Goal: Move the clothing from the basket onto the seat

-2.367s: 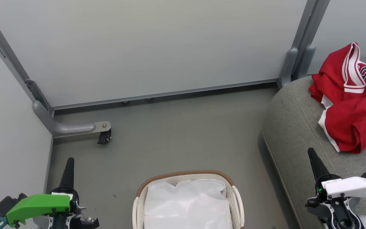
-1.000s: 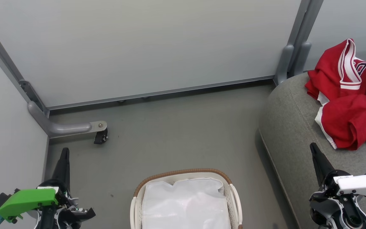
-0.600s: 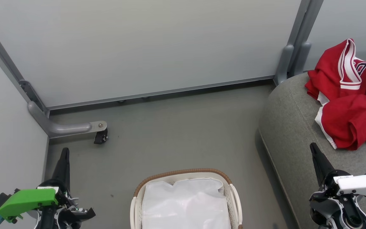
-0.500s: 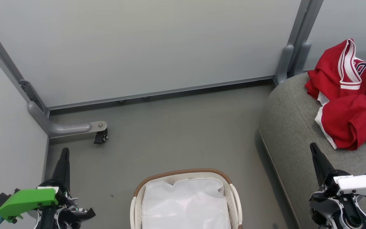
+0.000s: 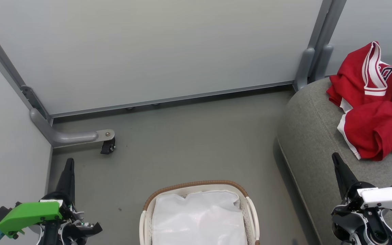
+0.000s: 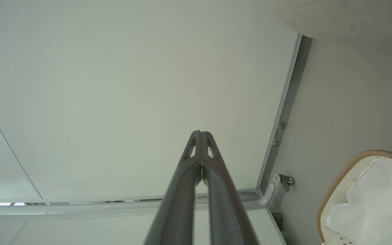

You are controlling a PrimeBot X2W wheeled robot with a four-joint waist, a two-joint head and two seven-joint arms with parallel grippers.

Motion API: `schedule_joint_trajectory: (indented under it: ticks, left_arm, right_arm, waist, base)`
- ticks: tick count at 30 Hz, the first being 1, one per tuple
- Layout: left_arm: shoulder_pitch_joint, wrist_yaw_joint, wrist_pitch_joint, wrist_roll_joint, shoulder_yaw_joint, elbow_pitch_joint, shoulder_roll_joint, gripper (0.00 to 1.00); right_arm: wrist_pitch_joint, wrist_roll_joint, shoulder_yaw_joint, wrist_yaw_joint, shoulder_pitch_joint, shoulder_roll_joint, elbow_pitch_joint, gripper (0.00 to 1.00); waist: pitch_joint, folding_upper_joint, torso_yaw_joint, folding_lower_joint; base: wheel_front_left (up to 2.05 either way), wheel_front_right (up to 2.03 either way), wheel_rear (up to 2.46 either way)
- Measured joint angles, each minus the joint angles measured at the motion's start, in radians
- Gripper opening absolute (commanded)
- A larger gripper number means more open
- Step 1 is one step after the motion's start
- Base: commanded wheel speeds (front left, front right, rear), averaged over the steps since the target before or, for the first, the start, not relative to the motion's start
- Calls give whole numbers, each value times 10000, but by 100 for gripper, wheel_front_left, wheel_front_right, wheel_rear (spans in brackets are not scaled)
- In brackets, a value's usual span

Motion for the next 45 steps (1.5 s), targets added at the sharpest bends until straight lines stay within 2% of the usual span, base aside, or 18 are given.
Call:
schedule_joint_trajectory:
  ticks: [45]
  left_arm:
    - [0,0,-2,0,0,-2,0,0]
  right_arm:
    - [0,0,0,0,-1,0,-2,0]
  waist:
    - [0,0,0,0]
  base:
    - [0,0,0]
